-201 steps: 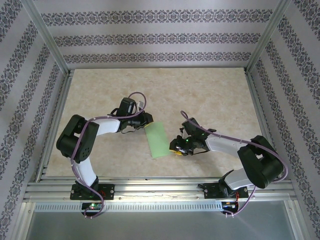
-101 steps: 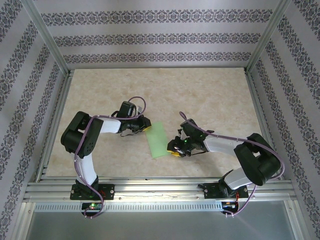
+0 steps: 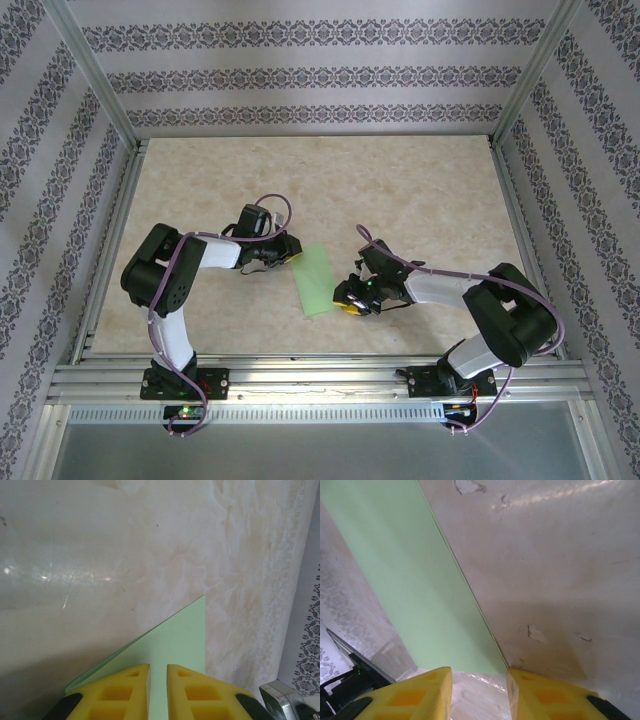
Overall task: Fold a paper plane with a square sheet of paper (pick it up from the middle)
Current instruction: Fold the triangle a second time at the center of the table.
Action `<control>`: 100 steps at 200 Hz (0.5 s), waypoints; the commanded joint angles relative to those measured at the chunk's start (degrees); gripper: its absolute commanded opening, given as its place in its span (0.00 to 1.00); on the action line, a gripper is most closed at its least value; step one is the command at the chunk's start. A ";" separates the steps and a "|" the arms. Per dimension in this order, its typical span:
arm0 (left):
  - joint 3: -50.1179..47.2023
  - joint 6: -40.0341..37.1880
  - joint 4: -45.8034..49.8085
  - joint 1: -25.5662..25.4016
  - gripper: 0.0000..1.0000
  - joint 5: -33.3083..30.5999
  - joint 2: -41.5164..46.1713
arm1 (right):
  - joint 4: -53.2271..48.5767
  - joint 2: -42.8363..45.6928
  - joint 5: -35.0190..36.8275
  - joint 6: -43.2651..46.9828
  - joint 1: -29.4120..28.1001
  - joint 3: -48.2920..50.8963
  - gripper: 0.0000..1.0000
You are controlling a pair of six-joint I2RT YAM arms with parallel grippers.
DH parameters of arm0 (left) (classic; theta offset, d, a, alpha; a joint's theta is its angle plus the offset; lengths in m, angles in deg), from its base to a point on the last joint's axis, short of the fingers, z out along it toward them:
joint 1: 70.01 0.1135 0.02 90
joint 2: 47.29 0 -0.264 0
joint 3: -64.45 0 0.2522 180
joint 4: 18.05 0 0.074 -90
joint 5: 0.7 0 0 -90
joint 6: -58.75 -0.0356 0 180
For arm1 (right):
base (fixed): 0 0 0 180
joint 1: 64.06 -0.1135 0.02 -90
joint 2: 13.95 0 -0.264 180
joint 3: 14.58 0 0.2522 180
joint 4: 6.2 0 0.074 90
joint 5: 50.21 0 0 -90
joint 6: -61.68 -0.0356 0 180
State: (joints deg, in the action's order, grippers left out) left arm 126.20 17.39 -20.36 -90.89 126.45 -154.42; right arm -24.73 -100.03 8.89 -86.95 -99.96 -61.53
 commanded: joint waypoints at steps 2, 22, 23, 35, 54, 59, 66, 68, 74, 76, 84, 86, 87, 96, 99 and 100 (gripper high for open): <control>-1.67 -1.36 5.09 0.58 0.16 -0.76 -1.07 | -1.08 0.57 4.28 -1.93 -0.57 1.20 0.36; -1.53 -1.26 5.00 0.55 0.15 -0.61 -1.21 | 0.19 -0.06 3.83 -2.48 -0.63 1.20 0.36; -1.51 -1.22 5.00 0.56 0.16 -0.64 -1.22 | 0.24 -0.10 3.83 -2.56 -0.65 1.20 0.36; -1.58 -1.18 4.83 0.54 0.16 -0.56 -1.17 | 1.45 -0.89 2.97 -2.80 -0.70 1.12 0.35; -1.52 -1.09 4.72 0.54 0.15 -0.19 -1.32 | 4.35 -1.82 1.24 -3.53 -0.79 1.02 0.35; -1.51 -1.09 4.65 0.55 0.15 -0.15 -1.34 | 4.95 -1.88 0.98 -3.90 -0.84 0.87 0.35; -1.50 -1.01 4.65 0.58 0.15 -0.05 -1.39 | 6.02 -2.06 0.72 -4.39 -0.77 0.90 0.35; -1.56 -0.96 4.58 0.54 0.15 -0.06 -1.38 | 6.29 -2.07 0.61 -4.56 -0.82 0.86 0.35; -1.53 -1.01 4.61 0.58 0.15 0.03 -1.44 | 7.47 -2.12 0.16 -4.99 -0.78 0.80 0.35; -1.50 -1.01 4.62 0.58 0.15 0.03 -1.49 | 7.76 -2.11 0.12 -5.04 -0.82 0.77 0.35; -1.58 -1.00 4.61 0.57 0.15 0.24 -1.58 | 8.67 -2.15 -0.29 -5.57 -0.88 0.54 0.35; -1.58 -1.01 4.60 0.54 0.15 0.22 -1.54 | 8.85 -2.11 -0.37 -5.71 -0.92 0.51 0.35; -1.54 -1.01 4.58 0.51 0.15 0.21 -1.52 | 8.97 -2.14 -0.34 -5.75 -0.92 0.50 0.35; -1.64 -1.05 4.56 0.58 0.15 0.21 -1.50 | 9.88 -1.81 -0.32 -6.02 -0.91 0.41 0.35; -1.62 -1.01 4.56 0.58 0.15 0.21 -1.50 | 10.02 -1.80 -0.24 -6.10 -0.92 0.34 0.35; -1.64 -1.01 4.56 0.58 0.15 0.21 -1.50 | 9.99 -1.76 -0.24 -6.08 -0.93 0.29 0.35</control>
State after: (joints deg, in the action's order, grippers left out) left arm 126.20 17.39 -20.34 -90.89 126.69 -154.42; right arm -22.61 -100.38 8.28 -91.39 -100.22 -61.16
